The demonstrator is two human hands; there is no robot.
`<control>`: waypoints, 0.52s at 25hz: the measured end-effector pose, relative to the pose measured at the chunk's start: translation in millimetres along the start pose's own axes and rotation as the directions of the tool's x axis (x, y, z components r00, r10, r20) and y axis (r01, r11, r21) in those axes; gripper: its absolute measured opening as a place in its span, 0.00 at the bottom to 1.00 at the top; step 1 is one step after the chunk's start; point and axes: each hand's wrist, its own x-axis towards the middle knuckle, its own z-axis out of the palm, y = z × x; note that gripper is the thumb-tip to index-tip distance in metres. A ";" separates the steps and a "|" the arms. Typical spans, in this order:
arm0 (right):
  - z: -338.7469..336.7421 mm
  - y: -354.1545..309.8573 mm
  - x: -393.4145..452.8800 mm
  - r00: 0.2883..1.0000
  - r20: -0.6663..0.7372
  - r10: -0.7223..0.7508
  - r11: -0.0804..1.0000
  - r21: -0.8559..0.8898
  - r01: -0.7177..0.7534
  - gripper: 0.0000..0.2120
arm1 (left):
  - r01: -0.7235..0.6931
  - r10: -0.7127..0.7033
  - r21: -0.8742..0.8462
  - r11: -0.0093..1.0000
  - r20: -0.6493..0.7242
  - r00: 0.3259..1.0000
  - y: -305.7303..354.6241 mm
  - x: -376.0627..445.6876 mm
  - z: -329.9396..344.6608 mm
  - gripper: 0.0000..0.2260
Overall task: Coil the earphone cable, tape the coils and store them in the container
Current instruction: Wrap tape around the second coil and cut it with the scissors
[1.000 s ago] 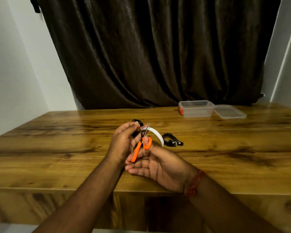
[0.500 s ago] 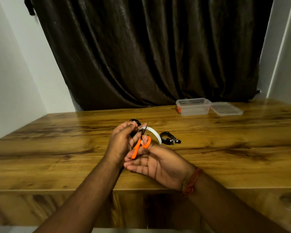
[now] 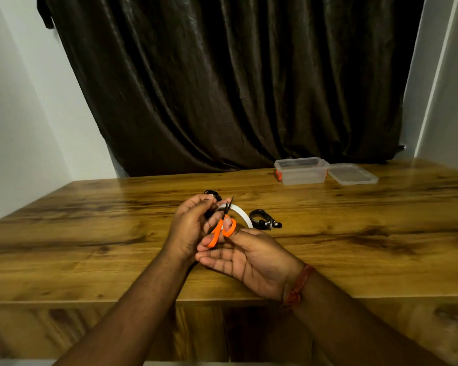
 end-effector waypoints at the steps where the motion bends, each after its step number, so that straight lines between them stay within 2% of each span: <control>1: 0.3 -0.3 -0.4 1.000 0.000 0.001 1.000 -0.006 -0.001 0.27 | 0.000 0.000 -0.005 1.000 -0.003 1.000 -0.9 1.1 -0.9 0.07; 10: 0.3 -3.0 -3.7 0.999 -0.036 -0.021 0.998 -0.057 0.019 0.20 | -0.005 0.005 -0.004 1.000 -0.009 1.000 -7.5 5.7 -7.6 0.08; 13: -1.1 -3.2 -4.2 0.997 -0.065 -0.038 0.995 -0.091 0.032 0.17 | -0.015 0.013 -0.059 0.998 -0.036 0.999 -7.8 8.5 -8.8 0.11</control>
